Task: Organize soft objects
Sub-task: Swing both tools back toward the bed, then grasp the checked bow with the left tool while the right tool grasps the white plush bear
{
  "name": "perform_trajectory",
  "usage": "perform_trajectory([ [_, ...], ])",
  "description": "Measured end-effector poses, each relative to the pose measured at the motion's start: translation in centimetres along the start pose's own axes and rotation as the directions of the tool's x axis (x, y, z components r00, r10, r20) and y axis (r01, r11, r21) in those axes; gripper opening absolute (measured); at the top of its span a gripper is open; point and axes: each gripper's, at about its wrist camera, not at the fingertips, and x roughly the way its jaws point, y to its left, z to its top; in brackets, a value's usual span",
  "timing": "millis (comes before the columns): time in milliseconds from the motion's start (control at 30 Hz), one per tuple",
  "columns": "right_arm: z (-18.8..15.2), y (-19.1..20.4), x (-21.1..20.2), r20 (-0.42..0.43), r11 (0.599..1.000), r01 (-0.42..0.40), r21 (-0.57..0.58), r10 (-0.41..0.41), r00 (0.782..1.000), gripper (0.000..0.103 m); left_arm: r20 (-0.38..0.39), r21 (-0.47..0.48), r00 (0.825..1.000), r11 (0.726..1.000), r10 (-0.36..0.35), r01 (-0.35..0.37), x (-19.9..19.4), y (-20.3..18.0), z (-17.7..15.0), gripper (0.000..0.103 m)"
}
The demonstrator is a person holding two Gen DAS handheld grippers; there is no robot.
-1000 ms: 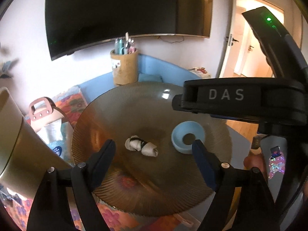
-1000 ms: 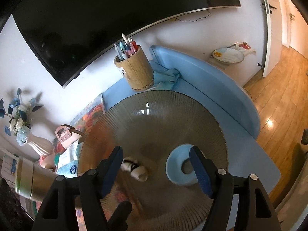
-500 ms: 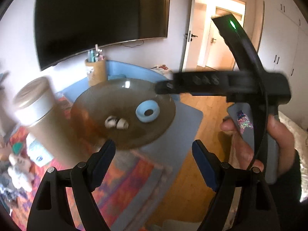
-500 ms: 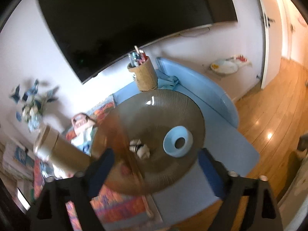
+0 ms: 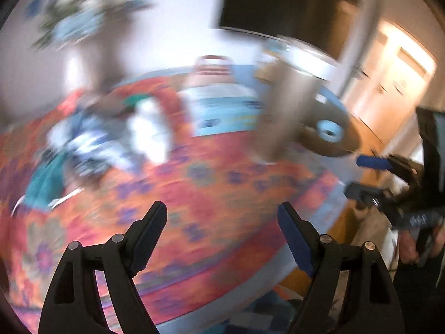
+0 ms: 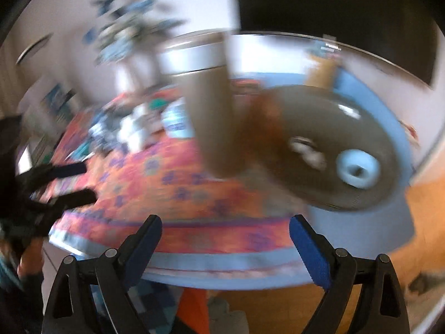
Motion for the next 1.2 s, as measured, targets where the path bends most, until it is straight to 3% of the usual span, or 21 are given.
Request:
perform_trajectory([
  [167,1.9,7.1,3.1,-0.019,0.987,-0.113,-0.114,0.112,0.994,0.092,0.034,-0.174,0.994,0.98,0.106,-0.099,-2.6,8.5,-1.4,0.08],
  [300,4.2,12.0,6.5,-0.018,0.977,-0.128,-0.171,0.127,0.992,0.092,0.071,-0.268,0.978,0.948,0.194,-0.169,-4.9,14.0,-1.9,0.08],
  [567,9.1,13.9,13.8,-0.025,0.978,-0.205,0.025,0.206,0.978,0.092,0.071,-0.363,0.938,0.885,0.34,-0.293,-5.7,22.3,-2.7,0.08],
  [700,10.2,13.3,17.2,0.012,0.964,-0.224,0.141,0.225,0.974,0.092,0.031,-0.346,0.935,0.881,0.353,-0.321,-3.4,24.6,-2.7,0.08],
  [933,11.2,11.0,20.8,0.08,0.9,-0.305,0.31,0.295,0.952,0.092,-0.045,-0.311,0.958,0.908,0.283,-0.282,1.7,27.5,-1.7,0.08],
  [1133,10.9,9.3,22.7,0.134,0.861,-0.328,0.388,0.299,0.945,0.091,-0.024,-0.32,0.964,0.911,0.266,-0.259,2.5,28.2,-1.8,0.08],
  [1200,10.9,9.4,22.7,0.134,0.869,-0.312,0.385,0.282,0.95,0.081,-0.021,-0.309,0.962,0.913,0.274,-0.267,2.6,28.0,-2.0,0.07],
])
